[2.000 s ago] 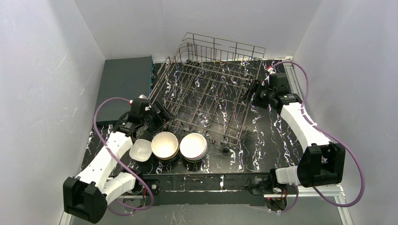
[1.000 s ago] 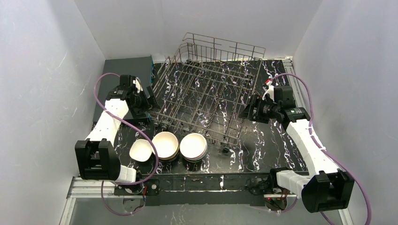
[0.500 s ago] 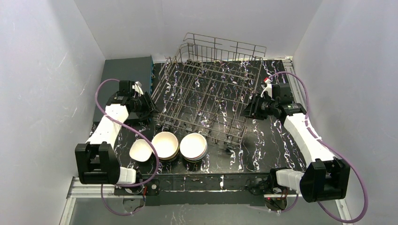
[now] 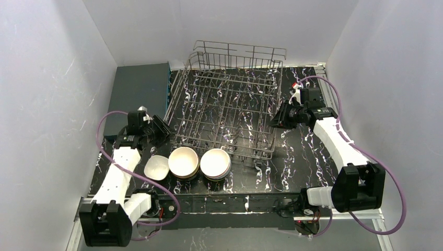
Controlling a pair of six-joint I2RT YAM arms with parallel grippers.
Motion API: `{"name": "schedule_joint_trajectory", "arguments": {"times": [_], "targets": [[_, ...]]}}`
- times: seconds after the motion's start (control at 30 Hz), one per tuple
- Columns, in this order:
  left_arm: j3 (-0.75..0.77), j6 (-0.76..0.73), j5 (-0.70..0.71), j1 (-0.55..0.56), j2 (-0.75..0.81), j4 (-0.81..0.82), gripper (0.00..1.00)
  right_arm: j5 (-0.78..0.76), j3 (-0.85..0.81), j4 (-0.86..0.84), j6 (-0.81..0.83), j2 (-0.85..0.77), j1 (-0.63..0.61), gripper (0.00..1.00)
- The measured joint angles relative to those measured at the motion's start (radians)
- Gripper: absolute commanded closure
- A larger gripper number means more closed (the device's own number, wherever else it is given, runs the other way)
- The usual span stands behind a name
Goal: Load the bowls into the dish rack
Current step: Adjust the dish rack at the center of the board.
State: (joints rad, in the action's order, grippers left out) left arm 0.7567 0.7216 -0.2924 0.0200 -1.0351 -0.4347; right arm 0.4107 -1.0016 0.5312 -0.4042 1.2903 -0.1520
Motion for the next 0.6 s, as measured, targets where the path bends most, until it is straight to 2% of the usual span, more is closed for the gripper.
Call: {"name": "schedule_joint_trajectory", "arguments": {"times": [0.27,0.5,0.6], "targets": [[-0.072,0.096,0.027,0.002,0.105,0.019,0.92,0.005,-0.053,-0.026,-0.042,0.079,-0.001,0.78],[-0.072,0.128,0.032,0.011,0.103,0.020,0.92,-0.011,-0.161,-0.024,-0.041,0.188,-0.006,0.78],[-0.072,0.142,0.034,0.027,0.099,0.026,0.92,-0.031,-0.198,-0.024,-0.039,0.221,-0.006,0.73]]}}
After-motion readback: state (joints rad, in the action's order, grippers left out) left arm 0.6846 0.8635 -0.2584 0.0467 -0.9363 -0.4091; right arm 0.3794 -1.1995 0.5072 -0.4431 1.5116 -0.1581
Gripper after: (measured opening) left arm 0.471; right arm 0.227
